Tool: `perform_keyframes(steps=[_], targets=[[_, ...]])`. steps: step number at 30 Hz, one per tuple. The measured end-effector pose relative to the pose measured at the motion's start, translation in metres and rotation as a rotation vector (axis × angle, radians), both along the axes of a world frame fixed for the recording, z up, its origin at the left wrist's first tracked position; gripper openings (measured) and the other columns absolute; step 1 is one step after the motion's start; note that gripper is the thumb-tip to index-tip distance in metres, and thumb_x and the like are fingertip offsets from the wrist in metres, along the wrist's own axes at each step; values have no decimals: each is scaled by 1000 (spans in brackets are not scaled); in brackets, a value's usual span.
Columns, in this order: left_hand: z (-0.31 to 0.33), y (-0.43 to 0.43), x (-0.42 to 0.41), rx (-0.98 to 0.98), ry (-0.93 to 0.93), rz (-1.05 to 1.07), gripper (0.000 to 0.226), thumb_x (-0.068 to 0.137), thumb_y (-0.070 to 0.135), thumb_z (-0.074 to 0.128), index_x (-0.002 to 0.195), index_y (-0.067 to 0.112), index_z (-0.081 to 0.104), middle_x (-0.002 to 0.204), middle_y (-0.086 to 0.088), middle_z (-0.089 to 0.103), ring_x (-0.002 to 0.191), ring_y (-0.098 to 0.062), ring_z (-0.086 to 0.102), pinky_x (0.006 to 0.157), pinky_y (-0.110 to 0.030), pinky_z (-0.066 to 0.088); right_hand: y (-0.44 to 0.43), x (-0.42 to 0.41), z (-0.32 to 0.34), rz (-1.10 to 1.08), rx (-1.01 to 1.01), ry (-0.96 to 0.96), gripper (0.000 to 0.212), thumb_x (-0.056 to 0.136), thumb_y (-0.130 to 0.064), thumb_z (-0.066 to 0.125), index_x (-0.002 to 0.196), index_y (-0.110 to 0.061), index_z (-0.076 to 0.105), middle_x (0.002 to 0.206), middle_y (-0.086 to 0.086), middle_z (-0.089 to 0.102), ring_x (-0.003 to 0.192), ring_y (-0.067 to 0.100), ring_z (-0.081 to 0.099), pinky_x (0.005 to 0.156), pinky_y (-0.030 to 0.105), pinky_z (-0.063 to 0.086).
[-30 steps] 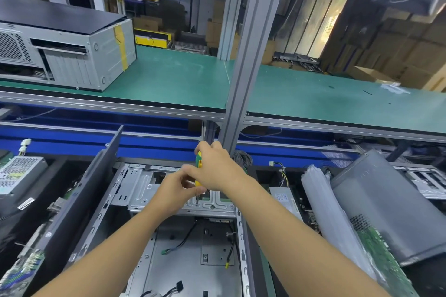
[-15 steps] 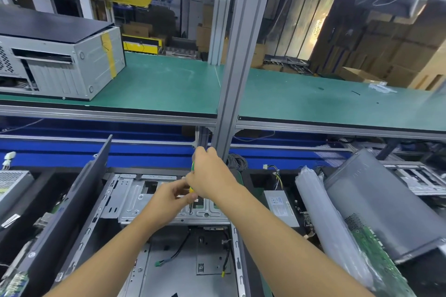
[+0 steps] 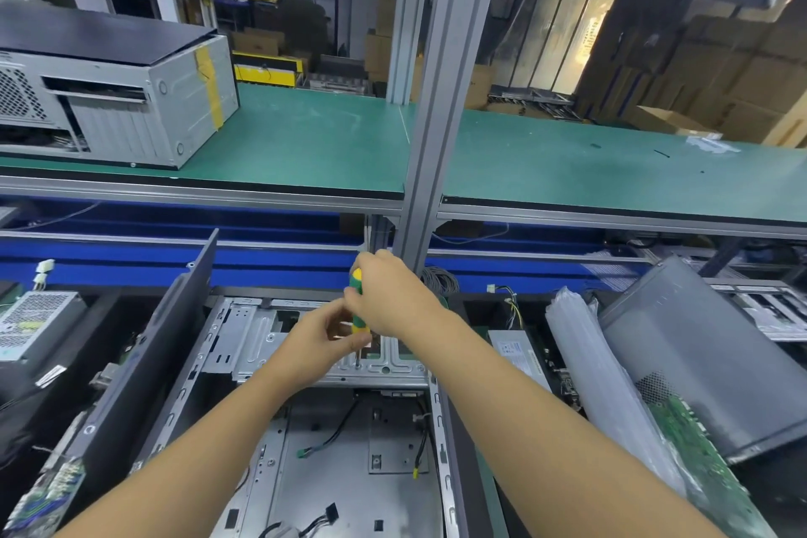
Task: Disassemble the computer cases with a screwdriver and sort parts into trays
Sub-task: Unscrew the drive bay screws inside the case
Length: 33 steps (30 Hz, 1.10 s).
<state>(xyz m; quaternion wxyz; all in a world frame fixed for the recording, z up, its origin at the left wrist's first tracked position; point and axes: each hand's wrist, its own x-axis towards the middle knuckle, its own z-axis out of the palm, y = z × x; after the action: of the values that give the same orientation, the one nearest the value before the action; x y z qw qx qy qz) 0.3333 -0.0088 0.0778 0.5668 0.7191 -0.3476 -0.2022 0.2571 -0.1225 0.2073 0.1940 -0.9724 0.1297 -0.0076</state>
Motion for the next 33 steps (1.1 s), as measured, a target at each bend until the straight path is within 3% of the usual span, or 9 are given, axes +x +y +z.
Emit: perform_keyframes(steps=[5, 11, 13, 16, 20, 24, 26, 30, 33], targets=[[2, 5, -1, -8, -18, 53, 19, 89, 13, 73, 100, 29, 73, 98, 11, 76, 93, -4, 71, 79, -15, 52, -1, 2, 3, 71, 70, 102, 36, 97, -14, 55, 132, -18, 53, 136, 7, 44, 132, 30, 30, 95, 38, 38], [1, -5, -3, 28, -16, 166, 18, 81, 23, 81, 91, 26, 68, 90, 3, 73, 78, -13, 68, 67, -21, 52, 3, 1, -7, -69, -56, 81, 66, 98, -62, 44, 144, -16, 37, 144, 16, 37, 123, 38, 47, 80, 44, 45], [1, -4, -3, 16, -23, 107, 19, 82, 24, 80, 96, 26, 67, 95, 5, 72, 80, -11, 68, 70, -21, 53, 4, 1, -8, -77, -147, 69, 53, 103, -51, 43, 138, -11, 40, 137, 17, 44, 108, 38, 58, 72, 41, 44], [-4, 7, 1, 131, -97, 72, 20, 85, 22, 76, 98, 34, 67, 96, 10, 71, 83, -8, 65, 74, -24, 53, 0, 3, -9, 20, -89, 14, 26, 103, -20, 49, 127, -10, 49, 126, 12, 49, 110, 34, 54, 82, 40, 46], [-17, 17, 2, 388, -264, 98, 25, 86, 16, 70, 98, 38, 63, 94, 13, 64, 73, 0, 57, 64, -7, 41, -5, 5, -2, 88, 169, 132, 36, 92, -11, 58, 126, -21, 49, 120, 1, 43, 117, 26, 37, 83, 37, 37], [-25, 9, -2, 488, -348, 40, 20, 87, 23, 73, 106, 20, 70, 88, 14, 54, 70, 0, 53, 63, -7, 37, 1, 6, -7, 26, -157, 107, 53, 97, -51, 54, 136, -17, 43, 132, 11, 45, 124, 36, 43, 84, 47, 47], [-26, 5, -4, 514, -380, 74, 16, 87, 26, 74, 101, 22, 70, 83, 15, 50, 70, 0, 51, 61, -9, 35, 4, 8, -8, -11, -273, 55, 61, 101, -61, 38, 138, -12, 43, 129, 13, 53, 109, 34, 55, 73, 43, 45], [-27, 0, -4, 567, -440, 89, 5, 85, 33, 74, 88, 29, 72, 82, 16, 50, 71, -3, 52, 67, -21, 39, 3, 9, -9, 61, -71, 2, 24, 104, -24, 47, 123, -12, 53, 119, 11, 56, 106, 32, 56, 84, 42, 48], [-26, -2, -4, 582, -444, 97, 7, 84, 36, 74, 80, 32, 70, 87, 13, 55, 76, -6, 55, 70, -26, 46, 0, 10, -3, 84, 93, 118, 33, 94, -18, 57, 127, -20, 52, 129, 6, 47, 118, 28, 40, 86, 38, 40]])
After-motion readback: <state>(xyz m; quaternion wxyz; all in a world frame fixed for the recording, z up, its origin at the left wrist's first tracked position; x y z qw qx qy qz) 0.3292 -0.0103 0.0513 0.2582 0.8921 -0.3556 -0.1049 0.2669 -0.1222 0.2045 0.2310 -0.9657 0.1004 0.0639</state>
